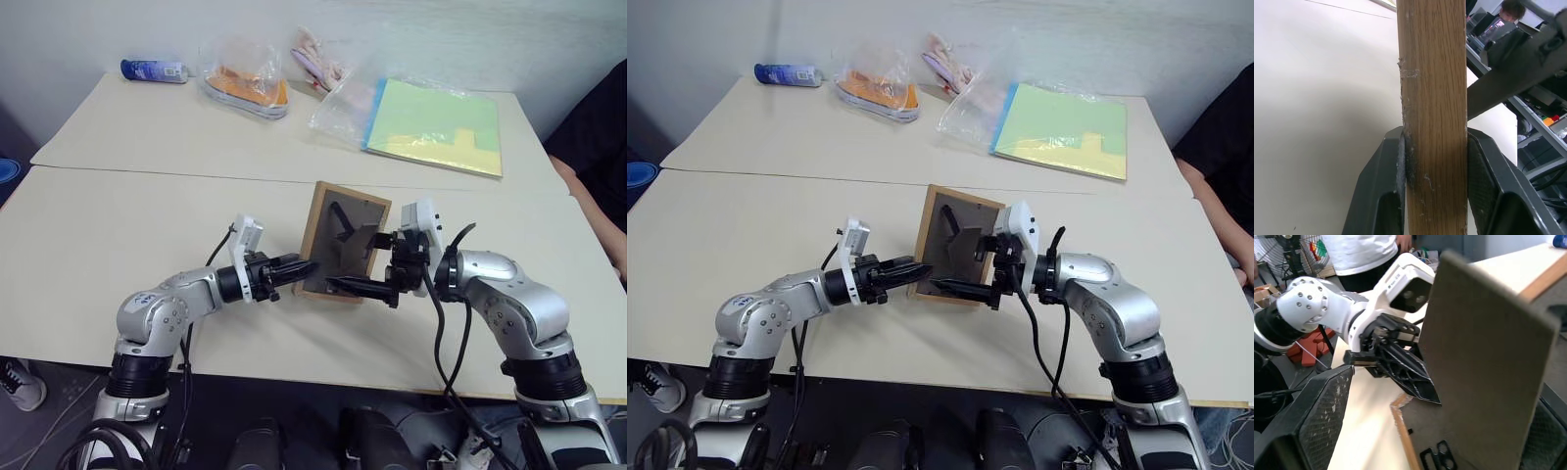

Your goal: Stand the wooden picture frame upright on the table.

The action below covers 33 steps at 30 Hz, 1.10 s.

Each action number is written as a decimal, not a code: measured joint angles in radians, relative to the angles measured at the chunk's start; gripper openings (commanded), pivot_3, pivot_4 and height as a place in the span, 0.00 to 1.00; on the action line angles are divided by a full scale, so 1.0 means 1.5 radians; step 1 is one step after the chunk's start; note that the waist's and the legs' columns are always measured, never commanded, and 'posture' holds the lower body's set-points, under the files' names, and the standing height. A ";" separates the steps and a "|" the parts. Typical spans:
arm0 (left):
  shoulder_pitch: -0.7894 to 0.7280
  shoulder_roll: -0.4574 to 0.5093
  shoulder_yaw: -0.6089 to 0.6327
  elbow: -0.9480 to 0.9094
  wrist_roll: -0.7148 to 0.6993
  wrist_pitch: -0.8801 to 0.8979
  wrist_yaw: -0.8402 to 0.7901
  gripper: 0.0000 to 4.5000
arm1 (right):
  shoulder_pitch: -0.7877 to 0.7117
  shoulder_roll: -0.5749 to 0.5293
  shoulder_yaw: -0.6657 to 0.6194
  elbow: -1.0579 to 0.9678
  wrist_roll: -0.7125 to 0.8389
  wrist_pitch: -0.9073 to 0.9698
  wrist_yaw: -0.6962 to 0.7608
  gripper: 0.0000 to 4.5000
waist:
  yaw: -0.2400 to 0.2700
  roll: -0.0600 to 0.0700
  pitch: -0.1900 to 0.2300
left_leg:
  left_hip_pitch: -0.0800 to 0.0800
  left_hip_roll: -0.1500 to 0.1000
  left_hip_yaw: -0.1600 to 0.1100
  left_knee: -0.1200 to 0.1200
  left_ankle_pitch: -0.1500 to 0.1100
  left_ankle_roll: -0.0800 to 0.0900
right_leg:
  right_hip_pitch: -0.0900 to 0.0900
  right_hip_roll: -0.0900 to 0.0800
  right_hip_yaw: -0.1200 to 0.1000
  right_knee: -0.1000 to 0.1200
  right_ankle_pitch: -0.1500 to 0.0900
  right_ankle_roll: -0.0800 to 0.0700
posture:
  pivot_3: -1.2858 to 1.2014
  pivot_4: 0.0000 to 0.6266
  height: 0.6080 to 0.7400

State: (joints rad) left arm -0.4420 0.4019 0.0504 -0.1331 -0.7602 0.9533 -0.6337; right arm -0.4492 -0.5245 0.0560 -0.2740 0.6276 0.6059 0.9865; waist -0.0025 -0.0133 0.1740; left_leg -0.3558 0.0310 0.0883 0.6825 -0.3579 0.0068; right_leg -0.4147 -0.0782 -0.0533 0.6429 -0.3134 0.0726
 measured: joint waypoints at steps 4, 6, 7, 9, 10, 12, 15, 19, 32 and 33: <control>-0.009 -0.006 0.017 0.019 -0.041 0.052 0.003 0.28 | 0.036 -0.040 -0.002 -0.008 -0.035 -0.090 0.048 1.00 | 0.000 0.000 0.000 | 0.000 0.000 0.000 0.000 0.000 0.000 | 0.000 0.000 0.000 0.000 0.000 0.000 | 0.52 0.24 1.00; -0.018 -0.007 0.050 0.027 -0.086 0.114 0.018 0.28 | 0.054 -0.043 -0.013 -0.003 -0.057 -0.150 0.065 1.00 | -0.002 -0.001 0.001 | 0.000 0.000 0.000 0.000 0.000 0.000 | 0.000 0.000 0.000 0.000 0.000 0.000 | 0.52 0.24 1.00; -0.026 -0.007 0.065 0.032 -0.104 0.141 0.026 0.28 | 0.055 -0.043 -0.016 0.003 -0.062 -0.168 0.069 1.00 | -0.003 -0.001 0.001 | 0.000 0.000 0.000 0.000 0.000 0.000 | 0.000 0.000 0.000 0.000 0.000 0.000 | 0.52 0.24 1.00; -0.055 -0.002 0.099 0.056 -0.153 0.222 0.046 0.28 | 0.058 -0.043 -0.033 0.011 -0.065 -0.208 0.079 1.00 | -0.003 -0.001 0.001 | 0.001 0.000 0.000 0.000 0.000 0.000 | 0.000 0.000 0.000 0.000 0.000 0.000 | 0.52 0.24 1.00; -0.068 0.005 0.113 0.070 -0.175 0.264 0.053 0.28 | 0.058 -0.044 -0.047 0.014 -0.064 -0.223 0.084 1.00 | -0.002 -0.001 0.001 | 0.001 0.000 0.000 0.000 0.000 0.000 | 0.000 0.000 0.000 0.000 0.000 0.000 | 0.52 0.24 1.00; -0.091 0.016 0.137 0.107 -0.211 0.348 0.074 0.28 | 0.062 -0.045 -0.080 0.021 -0.062 -0.260 0.089 1.00 | -0.001 -0.001 0.001 | 0.000 0.000 0.000 0.000 0.000 0.000 | 0.000 0.000 0.000 0.000 0.000 0.000 | 0.52 0.24 1.00; -0.109 0.065 0.133 0.191 -0.272 0.422 0.104 0.28 | 0.069 -0.063 -0.122 0.040 -0.088 -0.357 0.104 1.00 | -0.001 -0.001 0.002 | 0.000 0.000 0.000 0.000 0.000 0.000 | 0.000 0.000 0.000 0.000 0.000 0.000 | 0.52 0.24 1.00; -0.125 0.114 0.108 0.292 -0.371 0.440 0.154 0.28 | 0.078 -0.089 -0.128 0.113 -0.182 -0.566 0.149 1.00 | -0.001 -0.001 0.002 | 0.001 0.000 0.000 0.000 0.000 -0.001 | 0.000 0.000 0.000 0.000 0.000 0.000 | 0.52 0.24 1.00; -0.163 0.133 -0.001 0.401 -0.672 0.428 0.339 0.28 | -0.020 -0.010 -0.020 0.388 -0.542 -1.094 -0.066 0.96 | -0.018 -0.001 0.002 | 0.001 0.000 0.000 0.000 0.001 -0.002 | 0.000 0.000 0.000 0.002 0.000 0.000 | 0.52 0.24 1.00; -0.161 0.133 -0.012 0.400 -0.699 0.416 0.358 0.28 | -0.022 -0.008 -0.008 0.398 -0.554 -1.105 -0.081 0.92 | -0.018 -0.001 0.002 | 0.001 0.000 -0.001 0.000 0.001 -0.002 | 0.000 0.000 0.000 0.002 0.000 0.000 | 0.52 0.24 1.00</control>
State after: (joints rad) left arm -0.6831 0.6010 0.0329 0.4662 -1.8080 1.5773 -0.0965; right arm -0.4823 -0.5359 0.0442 0.3223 -0.2028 -1.0522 0.8654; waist -0.0297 -0.0146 0.1769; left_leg -0.3538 0.0317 0.0875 0.6830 -0.3559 0.0032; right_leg -0.4147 -0.0782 -0.0530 0.6455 -0.3135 0.0725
